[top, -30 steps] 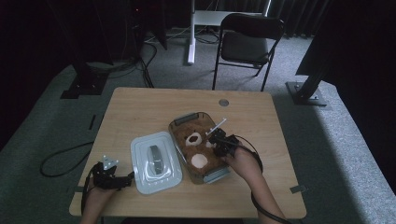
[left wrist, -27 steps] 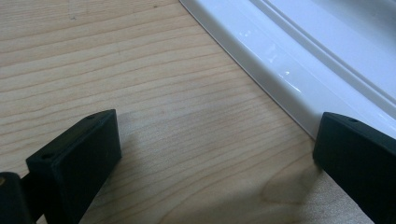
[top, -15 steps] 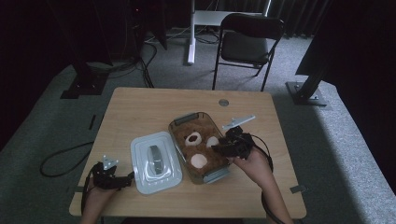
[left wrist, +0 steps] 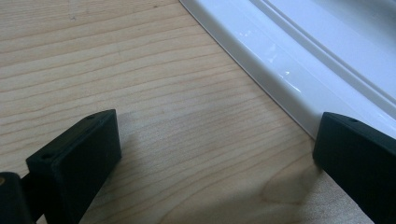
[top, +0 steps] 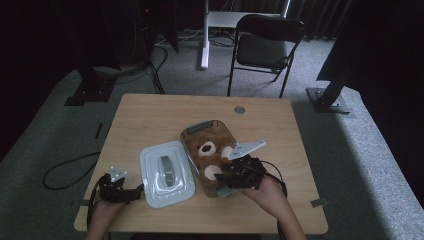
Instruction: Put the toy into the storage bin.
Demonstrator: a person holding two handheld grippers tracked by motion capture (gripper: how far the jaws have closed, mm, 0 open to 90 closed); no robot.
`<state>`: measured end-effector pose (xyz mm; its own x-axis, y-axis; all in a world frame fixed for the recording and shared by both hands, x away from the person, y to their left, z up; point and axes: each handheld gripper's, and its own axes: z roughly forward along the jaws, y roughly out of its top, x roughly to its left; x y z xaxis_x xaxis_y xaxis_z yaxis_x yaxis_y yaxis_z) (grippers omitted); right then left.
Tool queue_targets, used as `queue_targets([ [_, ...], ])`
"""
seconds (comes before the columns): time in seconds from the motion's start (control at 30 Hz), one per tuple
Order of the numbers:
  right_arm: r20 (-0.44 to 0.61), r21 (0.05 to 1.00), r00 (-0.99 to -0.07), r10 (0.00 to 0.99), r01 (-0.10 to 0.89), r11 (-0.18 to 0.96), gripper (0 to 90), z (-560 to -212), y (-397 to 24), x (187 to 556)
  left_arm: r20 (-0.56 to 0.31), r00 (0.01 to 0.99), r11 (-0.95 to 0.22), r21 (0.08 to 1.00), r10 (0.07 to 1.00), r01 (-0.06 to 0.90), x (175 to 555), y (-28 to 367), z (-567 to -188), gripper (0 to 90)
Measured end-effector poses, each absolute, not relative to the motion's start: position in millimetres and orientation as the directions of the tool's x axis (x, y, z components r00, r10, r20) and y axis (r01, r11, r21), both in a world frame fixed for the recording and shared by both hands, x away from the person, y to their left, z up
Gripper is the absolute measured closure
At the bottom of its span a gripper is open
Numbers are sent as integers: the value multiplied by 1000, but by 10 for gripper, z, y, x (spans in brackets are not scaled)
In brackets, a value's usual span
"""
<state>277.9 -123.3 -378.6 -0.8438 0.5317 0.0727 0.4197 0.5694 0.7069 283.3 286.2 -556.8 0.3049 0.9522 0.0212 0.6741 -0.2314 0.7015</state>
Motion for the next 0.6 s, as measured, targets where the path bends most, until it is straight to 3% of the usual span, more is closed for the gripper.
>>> queue_targets([
  [0.27, 51, 644, -843, 536, 438, 627, 606, -4007, -982, 2937, 21, 305, -232, 700, 952, 676, 2832, 2862, -5567, 16],
  [0.6, 100, 536, -830, 549, 510, 672, 634, -4212, -740, 3309, 22, 305, -233, 700, 952, 675, 2833, 2863, -5567, 16],
])
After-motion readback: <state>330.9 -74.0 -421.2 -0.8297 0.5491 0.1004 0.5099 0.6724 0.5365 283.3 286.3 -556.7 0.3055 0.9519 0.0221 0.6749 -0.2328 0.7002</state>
